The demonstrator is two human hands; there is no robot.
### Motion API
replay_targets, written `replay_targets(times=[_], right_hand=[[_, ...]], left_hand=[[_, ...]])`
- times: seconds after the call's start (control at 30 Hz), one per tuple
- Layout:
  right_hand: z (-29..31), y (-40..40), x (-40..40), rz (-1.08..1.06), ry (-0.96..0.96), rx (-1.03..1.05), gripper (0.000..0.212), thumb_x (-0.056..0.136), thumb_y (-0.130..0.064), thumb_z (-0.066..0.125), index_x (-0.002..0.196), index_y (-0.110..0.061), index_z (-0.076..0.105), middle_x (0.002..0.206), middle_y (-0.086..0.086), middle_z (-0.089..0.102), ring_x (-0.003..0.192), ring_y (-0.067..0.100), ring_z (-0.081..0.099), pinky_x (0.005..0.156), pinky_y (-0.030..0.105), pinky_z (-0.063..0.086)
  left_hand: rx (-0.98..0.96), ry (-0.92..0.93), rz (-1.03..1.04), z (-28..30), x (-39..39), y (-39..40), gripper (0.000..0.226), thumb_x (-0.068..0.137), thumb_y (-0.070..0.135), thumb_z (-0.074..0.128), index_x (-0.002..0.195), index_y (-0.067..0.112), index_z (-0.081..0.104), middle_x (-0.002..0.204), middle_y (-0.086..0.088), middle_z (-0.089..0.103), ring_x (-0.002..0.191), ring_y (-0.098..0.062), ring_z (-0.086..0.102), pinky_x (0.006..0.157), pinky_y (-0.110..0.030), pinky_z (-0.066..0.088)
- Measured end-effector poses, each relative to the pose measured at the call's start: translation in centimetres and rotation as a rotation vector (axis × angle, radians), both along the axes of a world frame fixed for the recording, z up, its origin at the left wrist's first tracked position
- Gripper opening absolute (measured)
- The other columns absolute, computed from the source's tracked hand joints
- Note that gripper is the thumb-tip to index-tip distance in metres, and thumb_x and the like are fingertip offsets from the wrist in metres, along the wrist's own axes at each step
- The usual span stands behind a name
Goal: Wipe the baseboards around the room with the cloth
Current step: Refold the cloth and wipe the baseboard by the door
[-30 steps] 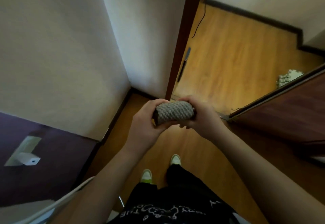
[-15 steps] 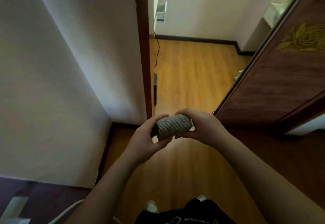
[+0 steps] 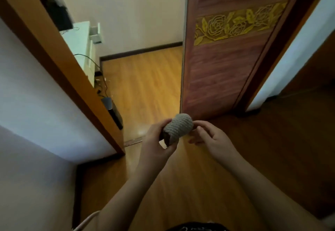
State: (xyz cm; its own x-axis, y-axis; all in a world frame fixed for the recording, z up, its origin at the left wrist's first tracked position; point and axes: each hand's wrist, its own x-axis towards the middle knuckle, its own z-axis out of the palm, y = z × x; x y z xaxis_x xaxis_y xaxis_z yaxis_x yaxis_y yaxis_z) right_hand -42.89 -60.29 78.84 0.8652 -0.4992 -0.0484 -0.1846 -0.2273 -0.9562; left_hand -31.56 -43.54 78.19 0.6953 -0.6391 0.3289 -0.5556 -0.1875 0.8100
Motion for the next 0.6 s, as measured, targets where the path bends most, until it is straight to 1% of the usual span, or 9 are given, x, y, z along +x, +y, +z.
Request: replay_targets(times=[0.07, 0.17, 0.23, 0.27, 0.33, 0.43, 0.5, 0.57, 0.6], right_hand=[[-0.1, -2.3, -1.9, -0.095, -0.013, 0.173, 0.029, 0.104, -0.033, 0.043, 0.129, -0.028, 0.057, 0.110, -0.007, 0.071, 0.094, 0.009, 0.070, 0.078, 0.025, 0.057], [-0.2, -6.1, -4.2, -0.214, -0.052, 0.366, 0.042, 0.102, -0.046, 0.040, 0.140, -0.032, 0.050, 0.128, -0.004, 0.062, 0.111, 0.012, 0.064, 0.089, 0.033, 0.057], [-0.5, -8.4, -5.7, -0.291, -0.071, 0.429, 0.047, 0.099, -0.056, 0.038, 0.142, -0.039, 0.046, 0.136, -0.004, 0.056, 0.120, 0.016, 0.058, 0.098, 0.042, 0.052], [-0.7, -9.3, -6.2, -0.339, -0.093, 0.447, 0.047, 0.097, -0.059, 0.039, 0.141, -0.043, 0.046, 0.136, -0.006, 0.055, 0.121, 0.015, 0.057, 0.099, 0.042, 0.052], [-1.1, -10.5, -7.0, -0.461, -0.140, 0.433, 0.049, 0.091, -0.064, 0.040, 0.136, -0.045, 0.050, 0.132, -0.011, 0.057, 0.116, 0.010, 0.058, 0.091, 0.034, 0.056], [-1.6, -11.6, -7.1, -0.662, -0.147, 0.379, 0.052, 0.083, -0.071, 0.041, 0.124, -0.043, 0.054, 0.119, -0.015, 0.060, 0.104, 0.002, 0.061, 0.066, 0.013, 0.053], [-2.0, -12.6, -6.7, -0.736, -0.115, 0.343, 0.051, 0.080, -0.075, 0.044, 0.118, -0.042, 0.051, 0.112, -0.016, 0.059, 0.099, 0.003, 0.061, 0.061, 0.012, 0.052], [-2.3, -13.7, -6.0, -0.739, -0.064, 0.202, 0.052, 0.079, -0.077, 0.046, 0.114, -0.039, 0.050, 0.106, -0.014, 0.060, 0.096, 0.001, 0.061, 0.065, 0.016, 0.053], [-2.3, -14.3, -5.5, -0.725, -0.056, 0.121, 0.052, 0.078, -0.077, 0.048, 0.112, -0.036, 0.050, 0.104, -0.013, 0.060, 0.094, -0.001, 0.061, 0.066, 0.017, 0.053]], left_hand=[[0.039, -0.067, -0.101, -0.2, -1.7, -4.0, 0.073, 0.079, 0.020, 0.078, 0.138, 0.041, 0.040, 0.128, 0.019, 0.045, 0.119, 0.004, 0.049, 0.093, -0.011, 0.046], [0.167, -0.161, -0.347, -0.6, -4.1, -9.0, 0.082, 0.081, 0.025, 0.077, 0.148, 0.039, 0.032, 0.141, 0.023, 0.028, 0.129, 0.013, 0.032, 0.099, -0.001, 0.032], [0.256, -0.225, -0.463, -0.9, -5.4, -11.5, 0.077, 0.086, 0.026, 0.071, 0.150, 0.041, 0.030, 0.147, 0.022, 0.024, 0.130, 0.017, 0.028, 0.097, 0.005, 0.025], [0.277, -0.233, -0.492, -0.9, -5.9, -12.6, 0.070, 0.090, 0.028, 0.065, 0.149, 0.044, 0.031, 0.149, 0.022, 0.025, 0.130, 0.014, 0.031, 0.096, 0.005, 0.026], [0.272, -0.188, -0.528, -0.6, -6.5, -14.4, 0.055, 0.094, 0.036, 0.052, 0.144, 0.049, 0.036, 0.149, 0.030, 0.031, 0.124, 0.010, 0.042, 0.095, 0.000, 0.034], [0.236, -0.089, -0.559, -0.1, -6.7, -16.7, 0.042, 0.093, 0.045, 0.045, 0.134, 0.050, 0.046, 0.140, 0.031, 0.047, 0.122, 0.007, 0.050, 0.097, -0.013, 0.044], [0.168, 0.027, -0.468, -0.1, -6.2, -18.0, 0.030, 0.093, 0.049, 0.045, 0.120, 0.045, 0.059, 0.121, 0.027, 0.061, 0.111, 0.000, 0.059, 0.090, -0.022, 0.052], [0.123, 0.167, -0.341, -0.1, -4.9, -19.4, 0.023, 0.091, 0.054, 0.046, 0.106, 0.047, 0.061, 0.104, 0.026, 0.065, 0.099, -0.001, 0.063, 0.079, -0.018, 0.052], [0.120, 0.227, -0.302, -0.1, -4.1, -20.1, 0.020, 0.091, 0.056, 0.047, 0.104, 0.049, 0.060, 0.102, 0.026, 0.065, 0.097, 0.000, 0.063, 0.076, -0.016, 0.051]])
